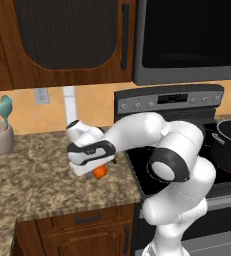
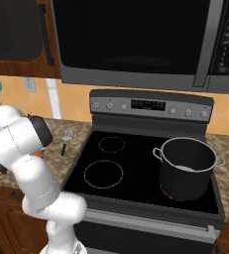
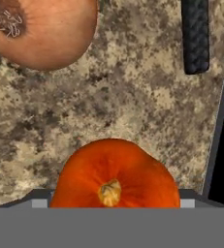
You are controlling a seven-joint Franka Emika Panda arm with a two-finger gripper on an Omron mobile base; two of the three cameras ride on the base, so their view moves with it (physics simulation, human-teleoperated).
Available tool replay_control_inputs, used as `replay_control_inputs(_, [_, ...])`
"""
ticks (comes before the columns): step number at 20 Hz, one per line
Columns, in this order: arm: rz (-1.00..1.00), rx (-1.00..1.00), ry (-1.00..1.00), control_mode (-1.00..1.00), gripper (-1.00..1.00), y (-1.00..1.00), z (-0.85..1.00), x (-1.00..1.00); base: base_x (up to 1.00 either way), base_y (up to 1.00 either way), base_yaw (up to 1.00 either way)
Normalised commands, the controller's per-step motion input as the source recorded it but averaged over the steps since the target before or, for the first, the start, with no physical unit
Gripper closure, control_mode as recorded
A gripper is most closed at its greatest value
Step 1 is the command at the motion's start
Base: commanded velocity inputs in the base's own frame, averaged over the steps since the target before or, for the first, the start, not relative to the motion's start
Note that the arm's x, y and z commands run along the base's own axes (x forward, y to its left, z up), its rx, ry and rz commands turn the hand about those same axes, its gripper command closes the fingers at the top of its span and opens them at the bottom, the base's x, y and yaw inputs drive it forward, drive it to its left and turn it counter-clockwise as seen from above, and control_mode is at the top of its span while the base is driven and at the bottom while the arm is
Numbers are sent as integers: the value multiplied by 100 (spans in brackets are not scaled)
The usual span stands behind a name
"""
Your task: Put the squash and onion in the pot. Retrieve the spatula and lightly stir the vegetables in the pot.
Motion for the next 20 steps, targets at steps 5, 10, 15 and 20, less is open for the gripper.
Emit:
replay_control_inputs(5, [-3,11,-21,-100,100,-69,98,-62,0,0,0])
replay_control_inputs(10, [-8,13,-11,-100,100,-99,99,-24,0,0,0])
replay_control_inputs(15, [-19,8,-2,-100,100,-100,81,-8,0,0,0])
replay_control_inputs(20, [-21,7,-10,-100,100,-100,46,-28,0,0,0])
